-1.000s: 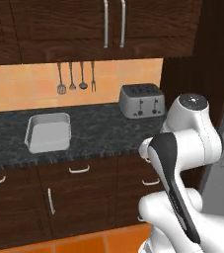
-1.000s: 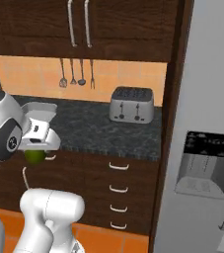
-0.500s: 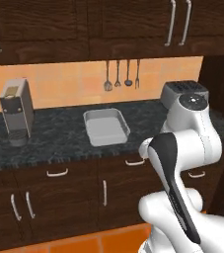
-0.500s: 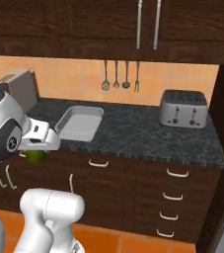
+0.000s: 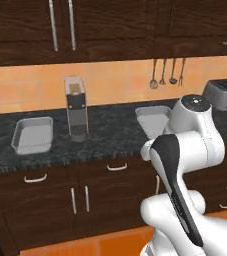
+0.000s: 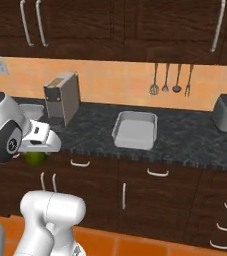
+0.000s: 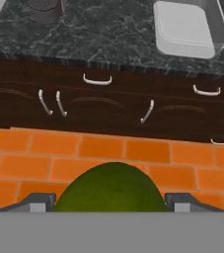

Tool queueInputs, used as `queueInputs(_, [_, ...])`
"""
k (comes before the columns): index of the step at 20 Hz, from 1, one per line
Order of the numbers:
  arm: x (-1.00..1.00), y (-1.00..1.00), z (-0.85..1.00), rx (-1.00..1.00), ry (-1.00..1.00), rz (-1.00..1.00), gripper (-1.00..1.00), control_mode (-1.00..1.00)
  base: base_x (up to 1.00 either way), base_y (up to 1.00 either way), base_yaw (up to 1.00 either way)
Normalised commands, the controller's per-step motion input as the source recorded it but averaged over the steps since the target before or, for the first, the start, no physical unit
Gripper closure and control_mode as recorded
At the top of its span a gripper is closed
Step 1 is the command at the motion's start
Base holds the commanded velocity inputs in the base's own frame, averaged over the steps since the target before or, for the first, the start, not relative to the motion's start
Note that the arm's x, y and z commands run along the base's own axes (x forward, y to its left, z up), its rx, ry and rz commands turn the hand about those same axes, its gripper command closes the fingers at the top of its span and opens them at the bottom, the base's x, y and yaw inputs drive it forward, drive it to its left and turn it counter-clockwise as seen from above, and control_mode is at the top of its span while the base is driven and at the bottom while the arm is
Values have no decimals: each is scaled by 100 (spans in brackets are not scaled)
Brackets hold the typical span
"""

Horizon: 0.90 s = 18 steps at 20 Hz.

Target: Place one lime and one fish in each tupperware on the nearby counter, to pack two identical lunches.

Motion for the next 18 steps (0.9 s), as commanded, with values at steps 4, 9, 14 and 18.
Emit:
queueInputs(4, [0, 0, 0, 0, 0, 0, 100, 100, 38, 100, 0])
queueInputs(9, [0, 0, 0, 0, 0, 0, 100, 100, 72, 92, 8])
queueInputs(14, [0, 0, 0, 0, 0, 0, 100, 100, 70, 57, 8])
queueInputs(18, [0, 0, 0, 0, 0, 0, 100, 100, 63, 31, 2])
